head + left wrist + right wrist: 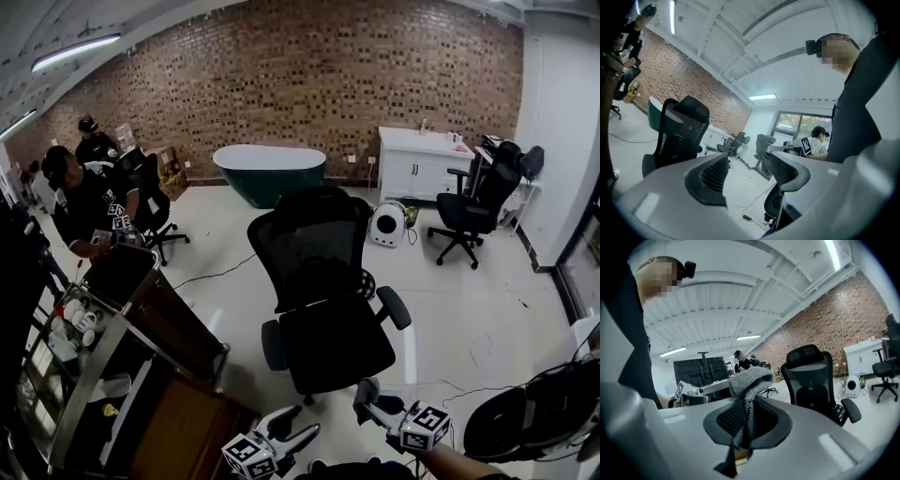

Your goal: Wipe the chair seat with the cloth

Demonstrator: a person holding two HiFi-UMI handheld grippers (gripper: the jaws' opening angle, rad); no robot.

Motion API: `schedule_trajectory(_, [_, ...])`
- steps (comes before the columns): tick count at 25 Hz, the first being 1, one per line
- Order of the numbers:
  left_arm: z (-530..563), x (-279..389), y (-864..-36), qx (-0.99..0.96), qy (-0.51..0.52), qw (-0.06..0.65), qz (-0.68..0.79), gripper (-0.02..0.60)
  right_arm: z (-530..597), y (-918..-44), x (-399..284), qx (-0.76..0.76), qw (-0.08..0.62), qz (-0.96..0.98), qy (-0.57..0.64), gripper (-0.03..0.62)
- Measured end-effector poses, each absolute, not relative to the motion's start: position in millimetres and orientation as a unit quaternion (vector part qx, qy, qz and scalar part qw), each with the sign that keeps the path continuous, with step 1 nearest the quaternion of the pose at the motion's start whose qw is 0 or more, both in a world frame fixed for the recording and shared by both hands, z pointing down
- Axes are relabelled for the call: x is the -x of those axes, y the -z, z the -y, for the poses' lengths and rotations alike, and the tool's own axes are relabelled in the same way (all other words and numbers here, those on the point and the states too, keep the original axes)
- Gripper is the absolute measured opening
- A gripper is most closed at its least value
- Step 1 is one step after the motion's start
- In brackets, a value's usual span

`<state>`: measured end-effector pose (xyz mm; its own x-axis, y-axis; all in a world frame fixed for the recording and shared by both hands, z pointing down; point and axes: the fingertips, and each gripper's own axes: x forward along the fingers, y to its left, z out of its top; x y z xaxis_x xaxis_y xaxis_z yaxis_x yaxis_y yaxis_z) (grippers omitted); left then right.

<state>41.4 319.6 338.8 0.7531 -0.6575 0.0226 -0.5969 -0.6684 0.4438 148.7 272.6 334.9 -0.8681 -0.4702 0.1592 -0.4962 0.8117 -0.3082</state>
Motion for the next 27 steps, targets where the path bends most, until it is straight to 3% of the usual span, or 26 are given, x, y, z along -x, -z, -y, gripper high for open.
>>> schedule_trajectory(13, [-338,-128,-308,-0.913,0.096,0.188,0.349,0.31,-289,-297,-240,-0.242,0.014,0.958,-0.153,0.026])
schedule_trajectory(27, [-348,-137,-294,-0.909,0.096,0.171,0.369,0.31,-303,-284,-238,-0.208,-0.002,0.966,-0.151,0.028])
